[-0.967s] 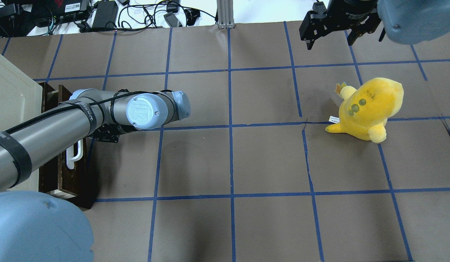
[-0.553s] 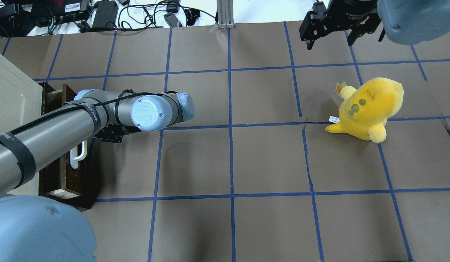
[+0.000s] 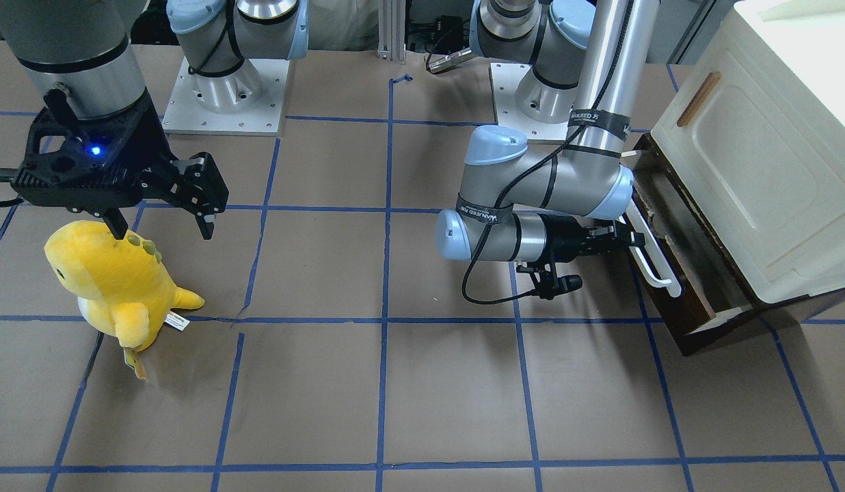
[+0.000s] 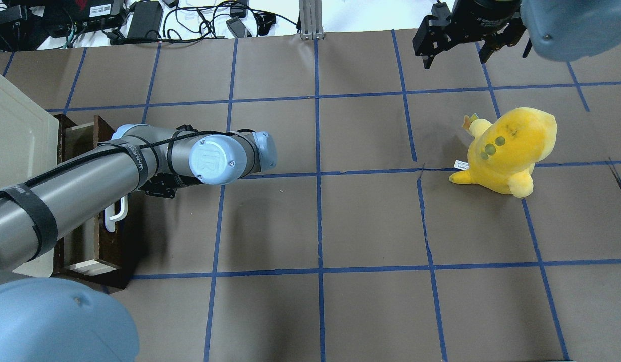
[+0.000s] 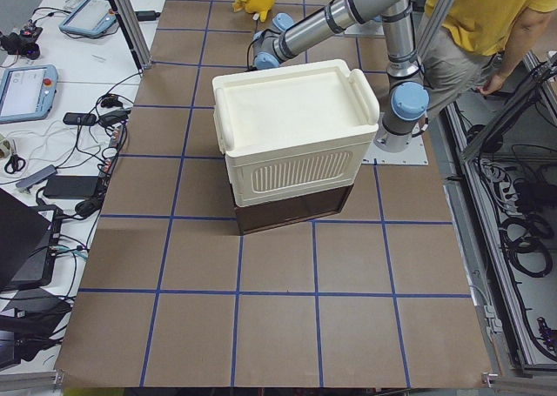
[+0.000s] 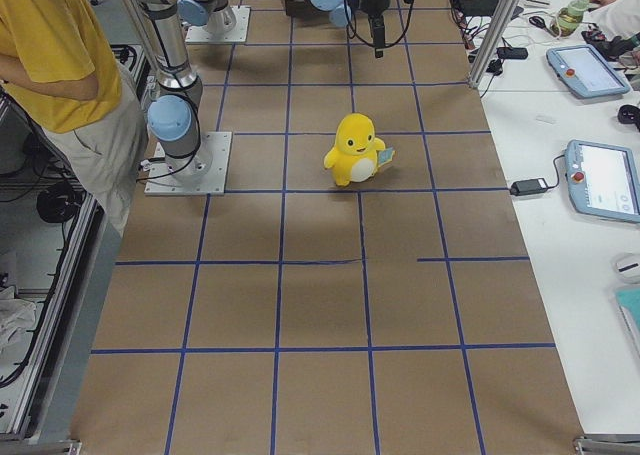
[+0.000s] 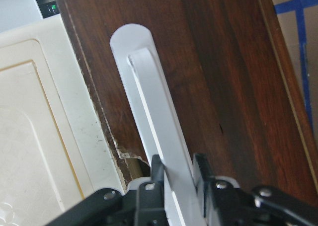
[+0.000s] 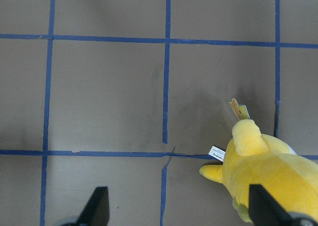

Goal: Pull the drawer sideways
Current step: 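Pull the drawer handle outward with the left gripper, away from the cabinet, then keep pulling the drawer open with the left gripper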

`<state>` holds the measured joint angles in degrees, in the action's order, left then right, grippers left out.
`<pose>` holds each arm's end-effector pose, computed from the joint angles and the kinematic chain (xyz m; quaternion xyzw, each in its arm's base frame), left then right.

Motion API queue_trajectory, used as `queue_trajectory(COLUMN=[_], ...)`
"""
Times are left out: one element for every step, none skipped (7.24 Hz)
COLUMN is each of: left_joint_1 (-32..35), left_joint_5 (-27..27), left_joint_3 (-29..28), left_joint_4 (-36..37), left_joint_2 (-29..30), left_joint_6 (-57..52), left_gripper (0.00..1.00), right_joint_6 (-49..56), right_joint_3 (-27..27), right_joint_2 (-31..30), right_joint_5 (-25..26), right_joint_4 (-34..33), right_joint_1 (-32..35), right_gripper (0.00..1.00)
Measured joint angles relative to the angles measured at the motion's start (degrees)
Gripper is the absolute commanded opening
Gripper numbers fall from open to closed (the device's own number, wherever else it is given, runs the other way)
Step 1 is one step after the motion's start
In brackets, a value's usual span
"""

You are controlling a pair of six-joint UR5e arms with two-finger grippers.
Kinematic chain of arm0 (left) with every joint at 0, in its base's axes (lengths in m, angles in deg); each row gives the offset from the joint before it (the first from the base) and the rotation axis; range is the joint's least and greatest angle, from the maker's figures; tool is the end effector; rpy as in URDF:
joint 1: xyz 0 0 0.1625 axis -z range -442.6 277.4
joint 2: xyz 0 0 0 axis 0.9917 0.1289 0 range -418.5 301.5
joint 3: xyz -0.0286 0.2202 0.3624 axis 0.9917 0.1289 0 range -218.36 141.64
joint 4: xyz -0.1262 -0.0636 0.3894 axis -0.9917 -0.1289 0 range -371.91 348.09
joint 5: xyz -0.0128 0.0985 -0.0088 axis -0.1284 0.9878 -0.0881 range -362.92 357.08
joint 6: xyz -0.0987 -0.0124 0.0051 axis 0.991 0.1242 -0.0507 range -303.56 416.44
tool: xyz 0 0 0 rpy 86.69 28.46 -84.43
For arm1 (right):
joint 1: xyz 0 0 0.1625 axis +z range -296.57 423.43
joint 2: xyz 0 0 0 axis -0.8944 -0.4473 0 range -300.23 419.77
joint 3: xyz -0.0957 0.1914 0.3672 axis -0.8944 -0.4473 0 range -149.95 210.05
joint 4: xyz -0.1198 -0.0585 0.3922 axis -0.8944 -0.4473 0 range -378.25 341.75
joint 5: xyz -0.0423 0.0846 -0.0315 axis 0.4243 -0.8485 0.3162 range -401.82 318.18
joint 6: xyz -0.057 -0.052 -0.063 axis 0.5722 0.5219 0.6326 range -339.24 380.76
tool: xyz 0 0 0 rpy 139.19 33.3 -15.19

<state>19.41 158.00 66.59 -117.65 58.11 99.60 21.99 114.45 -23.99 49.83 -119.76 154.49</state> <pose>-0.1445 -0.4911 0.1809 0.0759 0.7633 0.1104 0.6320 0.1407 -0.5525 0.5016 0.0185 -0.9952 0.0947 0.0145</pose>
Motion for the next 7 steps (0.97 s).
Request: queue_trajectory(left_joint_1=[0.19, 0.47, 0.75, 0.94, 1.25, 1.69, 2.12], left_joint_5=[0.01, 0.01, 0.01, 0.01, 0.01, -0.01, -0.04], left_joint_3=[0.00, -0.04, -0.07, -0.08, -0.09, -0.12, -0.15], left_joint_4=[0.01, 0.01, 0.01, 0.01, 0.01, 0.03, 0.06], left_joint_2=[0.01, 0.08, 0.17, 0.23, 0.24, 0.25, 0.32], left_joint_6=[0.00, 0.00, 0.00, -0.02, -0.04, -0.04, -0.05], left_gripper=[0.30, 0.30, 0.30, 0.30, 0.30, 0.30, 0.30], right_joint_6=[0.00, 0.00, 0.00, 0.00, 0.00, 0.00, 0.00], right_joint_3=[-0.01, -0.02, -0.01, 0.00, 0.00, -0.01, -0.02], right_joint_2=[0.00, 0.00, 0.00, 0.00, 0.00, 0.00, 0.00], right_joint_5=[0.01, 0.02, 0.02, 0.02, 0.02, 0.02, 0.02], right_joint_4=[0.00, 0.00, 0.02, 0.03, 0.02, 0.01, 0.00], right_joint_1=[0.00, 0.00, 0.00, 0.00, 0.00, 0.00, 0.00], right_gripper=[1.00, 1.00, 1.00, 1.00, 1.00, 1.00, 1.00])
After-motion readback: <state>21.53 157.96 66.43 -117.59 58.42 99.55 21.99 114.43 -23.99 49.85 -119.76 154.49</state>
